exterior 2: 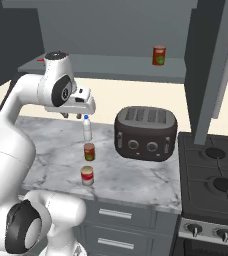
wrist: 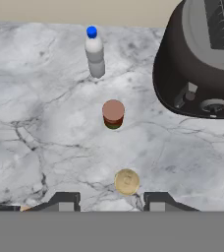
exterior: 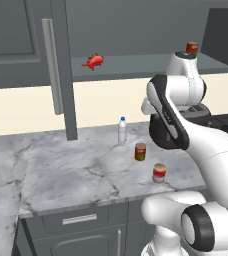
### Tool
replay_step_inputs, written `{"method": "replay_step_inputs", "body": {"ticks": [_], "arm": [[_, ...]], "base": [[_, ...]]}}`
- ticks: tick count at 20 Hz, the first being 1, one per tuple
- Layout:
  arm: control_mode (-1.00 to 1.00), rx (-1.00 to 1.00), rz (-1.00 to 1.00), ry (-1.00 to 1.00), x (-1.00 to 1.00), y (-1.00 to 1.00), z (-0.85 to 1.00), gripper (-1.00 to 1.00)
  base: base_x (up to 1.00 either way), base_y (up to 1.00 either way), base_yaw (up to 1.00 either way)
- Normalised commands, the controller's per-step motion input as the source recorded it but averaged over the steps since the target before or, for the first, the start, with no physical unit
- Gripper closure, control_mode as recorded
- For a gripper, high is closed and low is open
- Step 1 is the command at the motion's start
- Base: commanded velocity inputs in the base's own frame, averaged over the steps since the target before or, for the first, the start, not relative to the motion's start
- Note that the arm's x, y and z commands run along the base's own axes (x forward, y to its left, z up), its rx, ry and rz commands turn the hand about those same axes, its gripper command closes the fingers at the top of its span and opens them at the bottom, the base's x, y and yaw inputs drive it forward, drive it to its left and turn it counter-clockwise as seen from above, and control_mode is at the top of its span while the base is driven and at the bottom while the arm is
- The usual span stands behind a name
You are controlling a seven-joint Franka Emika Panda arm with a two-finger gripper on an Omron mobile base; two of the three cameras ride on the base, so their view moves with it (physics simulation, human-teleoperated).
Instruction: Pick the cans from the counter and place them in their designated side in the cabinet.
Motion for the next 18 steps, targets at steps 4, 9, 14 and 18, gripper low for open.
{"method": "replay_step_inputs", "body": {"ticks": [4,9,14,18], "arm": [[-1.0,0.0,0.0,0.0,-0.04,0.09,0.0,-1.0],[-1.0,0.0,0.0,-0.02,-0.21,0.04,0.0,-1.0],[-1.0,0.0,0.0,-0.04,-0.25,0.0,0.0,-1.0],[-1.0,0.0,0.0,0.0,-0.26,-0.02,-0.01,-1.0]], "base": [[0.0,0.0,0.0],[0.0,0.0,0.0],[0.0,0.0,0.0],[0.0,0.0,0.0]]}}
